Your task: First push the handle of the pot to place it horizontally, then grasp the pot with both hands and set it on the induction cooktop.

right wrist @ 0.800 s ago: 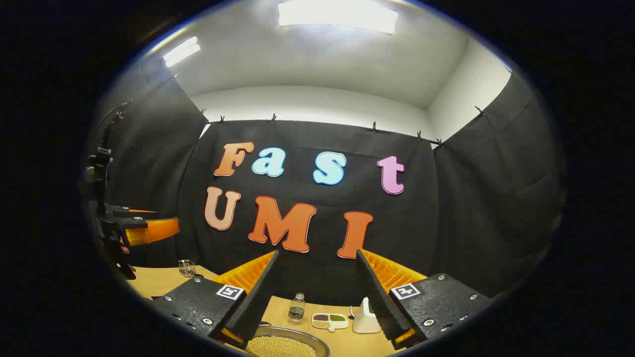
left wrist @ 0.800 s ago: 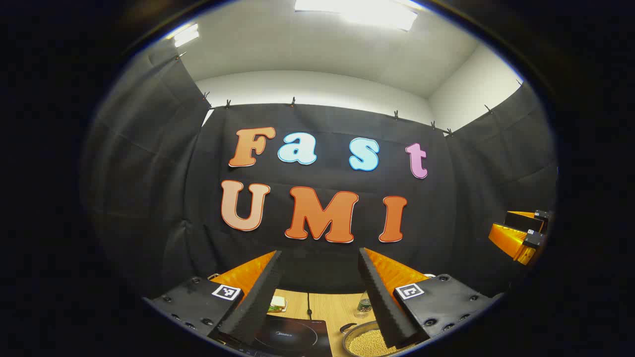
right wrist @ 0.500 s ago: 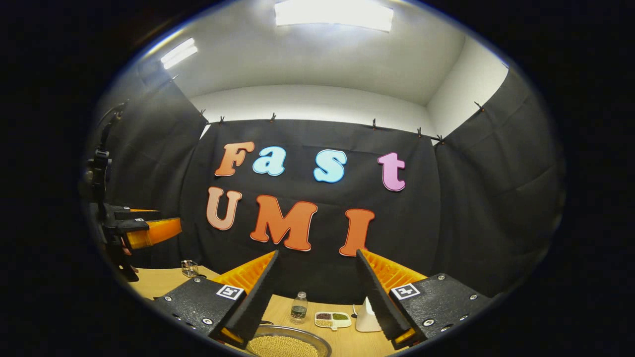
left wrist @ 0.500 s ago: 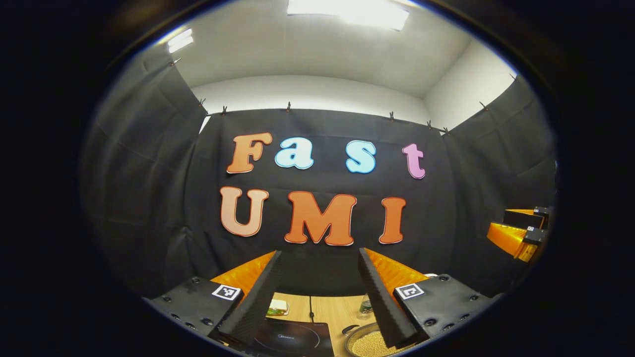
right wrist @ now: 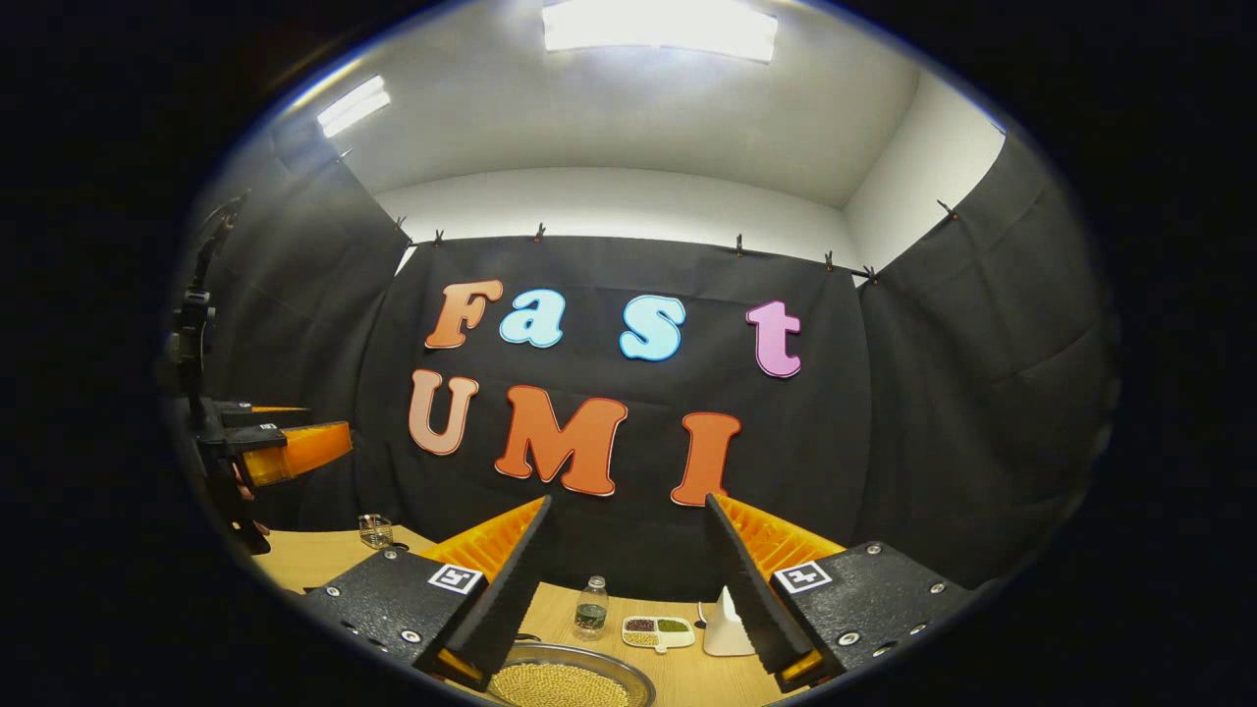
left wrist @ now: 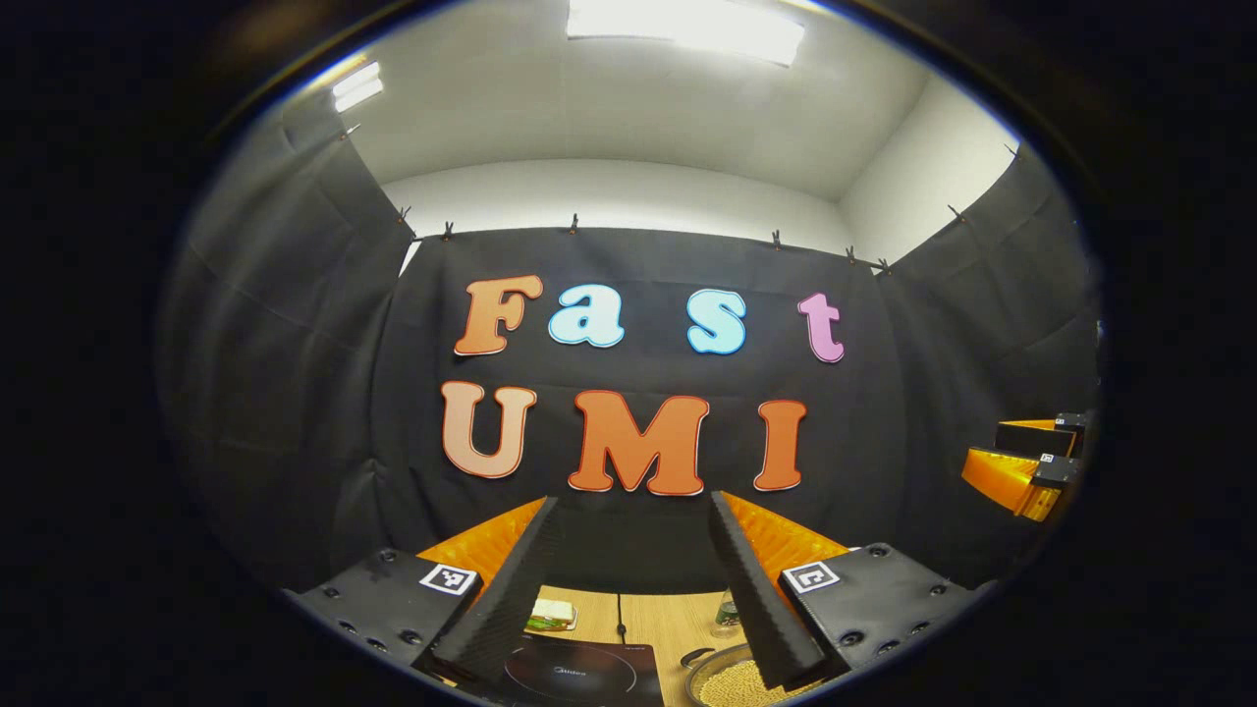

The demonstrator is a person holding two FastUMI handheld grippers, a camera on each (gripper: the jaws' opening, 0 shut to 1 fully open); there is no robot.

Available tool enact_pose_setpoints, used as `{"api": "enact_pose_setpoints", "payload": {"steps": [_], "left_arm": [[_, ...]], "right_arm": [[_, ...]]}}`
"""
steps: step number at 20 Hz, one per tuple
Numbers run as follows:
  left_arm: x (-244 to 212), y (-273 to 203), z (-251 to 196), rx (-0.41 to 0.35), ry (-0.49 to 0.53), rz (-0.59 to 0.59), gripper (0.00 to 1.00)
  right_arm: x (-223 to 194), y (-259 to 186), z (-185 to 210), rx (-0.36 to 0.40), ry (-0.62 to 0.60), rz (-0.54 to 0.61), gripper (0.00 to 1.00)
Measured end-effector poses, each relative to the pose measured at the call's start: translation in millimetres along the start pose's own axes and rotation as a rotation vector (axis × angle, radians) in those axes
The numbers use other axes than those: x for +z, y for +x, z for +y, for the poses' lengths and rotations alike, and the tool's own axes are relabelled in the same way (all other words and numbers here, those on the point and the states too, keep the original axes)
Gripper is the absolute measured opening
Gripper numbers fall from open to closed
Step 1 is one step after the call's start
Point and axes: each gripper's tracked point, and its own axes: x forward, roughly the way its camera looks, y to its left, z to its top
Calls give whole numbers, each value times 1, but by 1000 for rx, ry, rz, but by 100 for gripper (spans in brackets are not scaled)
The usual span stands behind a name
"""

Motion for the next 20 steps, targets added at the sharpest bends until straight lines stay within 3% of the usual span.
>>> {"api": "enact_pose_setpoints", "payload": {"steps": [7, 20], "left_arm": [[12, -11, -2, -23, 15, -39, 98], [-8, -17, -15, -60, 87, -17, 98]], "right_arm": [[-1, -8, 0, 3, -6, 0, 92], [-32, -29, -5, -8, 29, 51, 93]]}}
